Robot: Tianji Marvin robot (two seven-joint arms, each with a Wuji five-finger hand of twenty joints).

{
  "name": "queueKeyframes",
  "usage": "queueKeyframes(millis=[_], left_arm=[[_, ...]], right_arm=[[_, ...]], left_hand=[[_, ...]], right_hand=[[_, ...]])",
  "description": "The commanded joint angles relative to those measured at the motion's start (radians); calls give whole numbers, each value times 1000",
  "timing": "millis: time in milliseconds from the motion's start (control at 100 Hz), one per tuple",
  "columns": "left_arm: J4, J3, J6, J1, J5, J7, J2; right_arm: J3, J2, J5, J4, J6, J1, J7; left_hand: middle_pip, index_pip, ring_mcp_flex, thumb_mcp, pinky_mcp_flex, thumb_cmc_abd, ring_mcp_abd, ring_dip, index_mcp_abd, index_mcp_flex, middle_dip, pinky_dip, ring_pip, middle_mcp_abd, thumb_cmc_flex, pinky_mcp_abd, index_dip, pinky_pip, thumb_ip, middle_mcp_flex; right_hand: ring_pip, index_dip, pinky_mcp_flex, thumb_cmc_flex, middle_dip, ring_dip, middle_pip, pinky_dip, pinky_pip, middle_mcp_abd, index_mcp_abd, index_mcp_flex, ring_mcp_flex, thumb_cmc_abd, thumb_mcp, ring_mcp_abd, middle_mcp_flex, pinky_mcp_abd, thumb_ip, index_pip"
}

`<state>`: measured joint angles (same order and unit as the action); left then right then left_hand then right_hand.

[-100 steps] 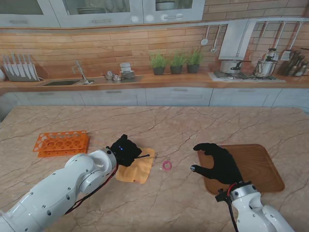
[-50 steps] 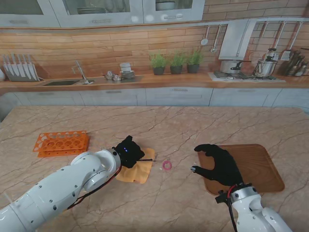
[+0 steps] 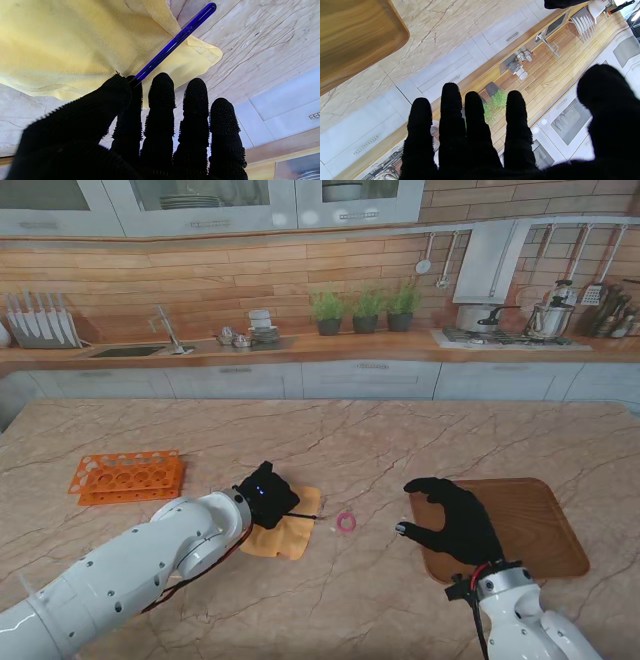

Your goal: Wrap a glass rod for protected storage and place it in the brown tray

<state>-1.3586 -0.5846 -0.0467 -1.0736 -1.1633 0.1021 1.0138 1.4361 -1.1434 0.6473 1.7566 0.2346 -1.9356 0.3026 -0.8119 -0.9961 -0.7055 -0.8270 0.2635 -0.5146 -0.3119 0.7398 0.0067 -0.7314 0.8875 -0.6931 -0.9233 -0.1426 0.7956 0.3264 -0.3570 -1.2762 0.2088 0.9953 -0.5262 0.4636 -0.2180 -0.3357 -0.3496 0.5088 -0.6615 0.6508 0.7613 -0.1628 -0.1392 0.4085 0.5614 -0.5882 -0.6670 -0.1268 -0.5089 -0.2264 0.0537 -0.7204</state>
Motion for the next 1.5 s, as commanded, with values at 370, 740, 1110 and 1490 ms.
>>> queueKeyframes(millis=[370,740,1110,1490], left_arm=[[22,64,60,19,30,-7,13],[9,42,63,1,2,-4,7],[-12,-19,63,-44,-30,-41,7],[-52,-185,51,-164,-43,-103,11]], right_arm=[[-8,-9,-15,14,-18,-10,8],[-7,-9,-22,9,-18,-7,6],[-8,-8,-31,-3,-13,5,-7],[-42,2,-19,-1,-39,40,-48]], left_hand=[[-56,-65,-7,-53,3,-55,8,24,-52,-32,23,-11,-34,14,-40,6,-2,-41,25,-6],[-45,5,23,0,-15,-104,5,18,-14,30,-69,2,-2,3,-112,5,-7,-16,36,-82],[-29,32,33,-3,-22,-82,3,13,-3,63,-79,7,9,1,-107,6,-6,-5,31,-105],[141,111,72,-27,-46,-40,16,-36,9,106,-244,33,87,-3,-139,3,-31,43,19,-208]], right_hand=[[17,7,9,50,-3,9,16,29,-28,12,-28,6,-8,45,5,16,-8,-3,-8,22],[18,6,10,59,-2,10,18,31,-31,9,-30,6,-9,54,-1,15,-10,-4,-8,24],[18,6,11,59,-3,11,19,34,-34,10,-30,6,-9,57,-5,16,-9,-4,-8,26],[14,12,7,34,-6,12,11,35,-33,11,-29,6,-9,6,15,19,0,-1,-3,16]])
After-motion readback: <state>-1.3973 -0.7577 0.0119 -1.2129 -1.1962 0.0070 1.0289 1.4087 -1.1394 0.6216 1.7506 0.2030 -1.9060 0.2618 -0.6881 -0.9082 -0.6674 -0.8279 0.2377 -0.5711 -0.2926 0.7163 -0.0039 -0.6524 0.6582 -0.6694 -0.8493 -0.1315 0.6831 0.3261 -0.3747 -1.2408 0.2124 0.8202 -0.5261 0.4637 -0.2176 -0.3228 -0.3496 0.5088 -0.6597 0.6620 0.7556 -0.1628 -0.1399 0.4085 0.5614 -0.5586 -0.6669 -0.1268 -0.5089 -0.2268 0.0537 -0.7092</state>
